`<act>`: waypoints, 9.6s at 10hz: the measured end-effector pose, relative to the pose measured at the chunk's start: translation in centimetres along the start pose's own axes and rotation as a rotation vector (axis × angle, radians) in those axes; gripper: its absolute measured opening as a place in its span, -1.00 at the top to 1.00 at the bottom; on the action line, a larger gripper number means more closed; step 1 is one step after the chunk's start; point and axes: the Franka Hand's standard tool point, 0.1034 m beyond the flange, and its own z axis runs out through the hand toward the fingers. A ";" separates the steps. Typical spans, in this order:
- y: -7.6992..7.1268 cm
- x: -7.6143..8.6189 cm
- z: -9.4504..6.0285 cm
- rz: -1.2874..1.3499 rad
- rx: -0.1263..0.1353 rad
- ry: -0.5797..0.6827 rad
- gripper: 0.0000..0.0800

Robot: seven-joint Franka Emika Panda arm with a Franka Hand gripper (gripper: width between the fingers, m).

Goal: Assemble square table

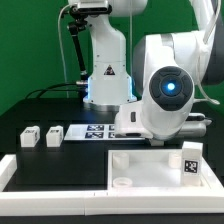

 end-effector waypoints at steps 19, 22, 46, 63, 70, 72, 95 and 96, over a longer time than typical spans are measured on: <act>5.3 -4.1 -22.5 -0.113 0.074 0.700 0.27; 5.7 -3.7 -22.8 -0.097 0.058 0.905 0.27; 8.3 6.6 -27.2 -0.105 -0.094 1.550 0.27; 8.3 7.5 -25.2 -0.153 -0.015 1.508 0.27; 8.0 8.3 -24.6 -0.154 -0.008 1.499 0.07; 8.0 8.3 -24.6 -0.154 -0.008 1.499 -0.28; 8.3 8.8 -26.1 -0.172 0.067 0.791 -0.62; 7.8 9.1 -26.2 -0.175 0.065 0.800 -0.62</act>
Offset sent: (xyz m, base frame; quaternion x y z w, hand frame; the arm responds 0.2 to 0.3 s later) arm 0.0000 0.0000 0.0000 0.0000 0.0000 0.0000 1.0000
